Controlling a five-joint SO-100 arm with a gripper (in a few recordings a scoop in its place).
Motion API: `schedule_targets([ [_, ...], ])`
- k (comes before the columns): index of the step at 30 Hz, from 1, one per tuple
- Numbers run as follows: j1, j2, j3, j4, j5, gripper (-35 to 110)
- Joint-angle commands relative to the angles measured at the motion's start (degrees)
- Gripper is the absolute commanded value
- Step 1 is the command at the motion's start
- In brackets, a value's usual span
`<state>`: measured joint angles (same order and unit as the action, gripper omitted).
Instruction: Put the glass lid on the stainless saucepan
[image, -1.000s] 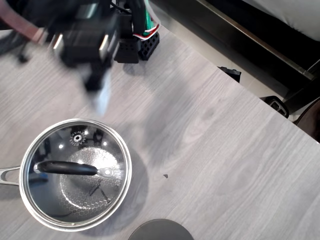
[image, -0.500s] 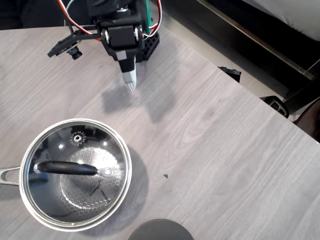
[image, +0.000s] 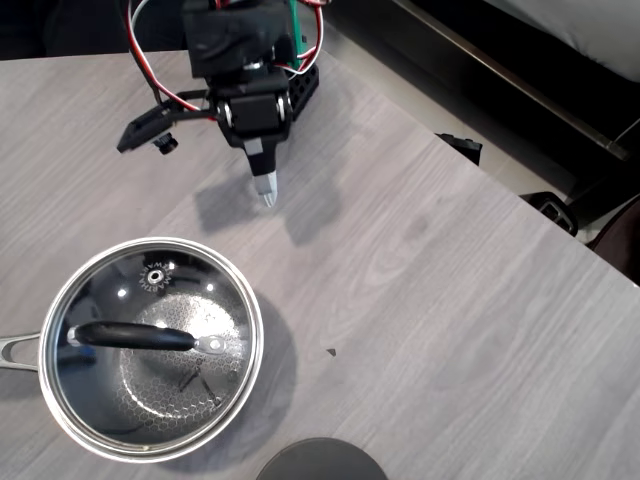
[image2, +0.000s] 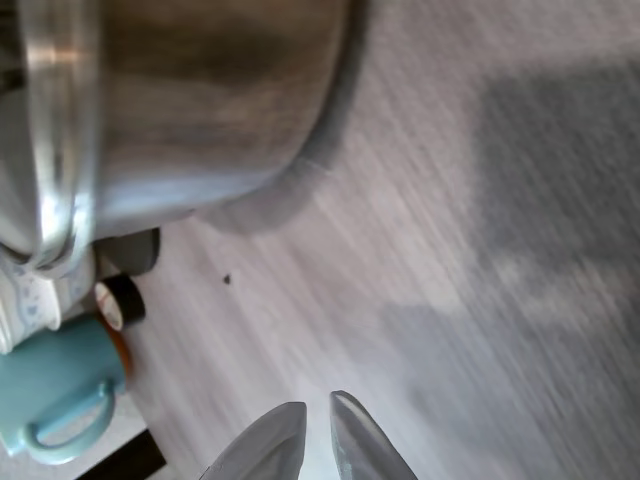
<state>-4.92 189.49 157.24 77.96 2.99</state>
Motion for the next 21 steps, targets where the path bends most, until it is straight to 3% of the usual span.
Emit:
schedule_targets([
  [1, 2.11, 1.67, 2.20, -0.35, -0.44, 0],
  [10, 7.56, 1.58, 12.48, -4.04, -0.88, 0],
  [21, 2.11, 1.67, 19.86, -6.86, -0.26, 0],
])
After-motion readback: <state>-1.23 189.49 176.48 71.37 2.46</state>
